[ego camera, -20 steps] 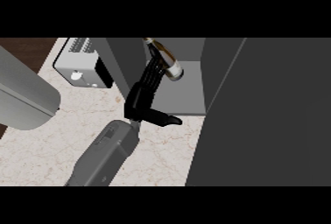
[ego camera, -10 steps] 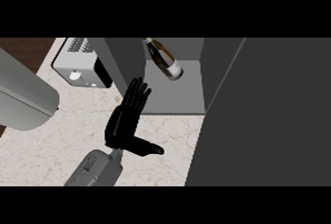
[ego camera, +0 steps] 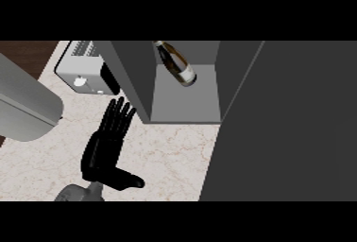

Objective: Pick up the wine, place it into the cabinet and close the cabinet

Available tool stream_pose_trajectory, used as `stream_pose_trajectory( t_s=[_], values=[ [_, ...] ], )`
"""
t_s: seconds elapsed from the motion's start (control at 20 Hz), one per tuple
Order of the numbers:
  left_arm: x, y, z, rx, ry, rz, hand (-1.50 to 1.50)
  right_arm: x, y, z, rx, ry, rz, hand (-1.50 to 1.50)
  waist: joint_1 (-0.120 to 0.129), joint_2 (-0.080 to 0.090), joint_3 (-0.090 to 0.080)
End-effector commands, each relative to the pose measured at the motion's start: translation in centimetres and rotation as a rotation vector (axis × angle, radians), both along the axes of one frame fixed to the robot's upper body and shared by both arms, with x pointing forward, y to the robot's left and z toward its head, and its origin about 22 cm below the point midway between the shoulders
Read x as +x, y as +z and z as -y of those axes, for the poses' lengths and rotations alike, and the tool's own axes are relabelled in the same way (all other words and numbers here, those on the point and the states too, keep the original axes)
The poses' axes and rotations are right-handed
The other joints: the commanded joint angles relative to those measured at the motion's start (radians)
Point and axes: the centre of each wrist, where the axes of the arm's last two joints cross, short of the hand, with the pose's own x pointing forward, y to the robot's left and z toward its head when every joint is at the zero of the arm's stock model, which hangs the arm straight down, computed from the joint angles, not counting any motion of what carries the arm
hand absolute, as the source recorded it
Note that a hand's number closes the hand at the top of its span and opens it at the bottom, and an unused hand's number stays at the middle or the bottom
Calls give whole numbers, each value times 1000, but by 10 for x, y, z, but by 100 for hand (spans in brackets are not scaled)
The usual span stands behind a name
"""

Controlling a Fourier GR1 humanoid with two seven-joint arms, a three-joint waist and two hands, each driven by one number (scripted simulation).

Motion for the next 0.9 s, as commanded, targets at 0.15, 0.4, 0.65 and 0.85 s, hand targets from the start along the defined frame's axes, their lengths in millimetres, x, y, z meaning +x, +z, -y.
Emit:
stream_pose_trajectory(
  t_s=[0.15,0.4,0.65,0.85],
  values=[
    [-3,15,-57,41,47,35,-150,-33,45,-6,71,333,-100,150,-1,1,-1],
    [-6,26,-95,76,95,54,-150,-33,41,-11,80,383,-119,150,1,5,-1],
    [-26,28,-123,63,85,53,-150,-32,43,-14,84,357,-64,150,6,1,-2],
    [-15,32,-129,82,99,56,-150,-27,36,-20,96,384,-70,150,2,6,-2]
  ],
)
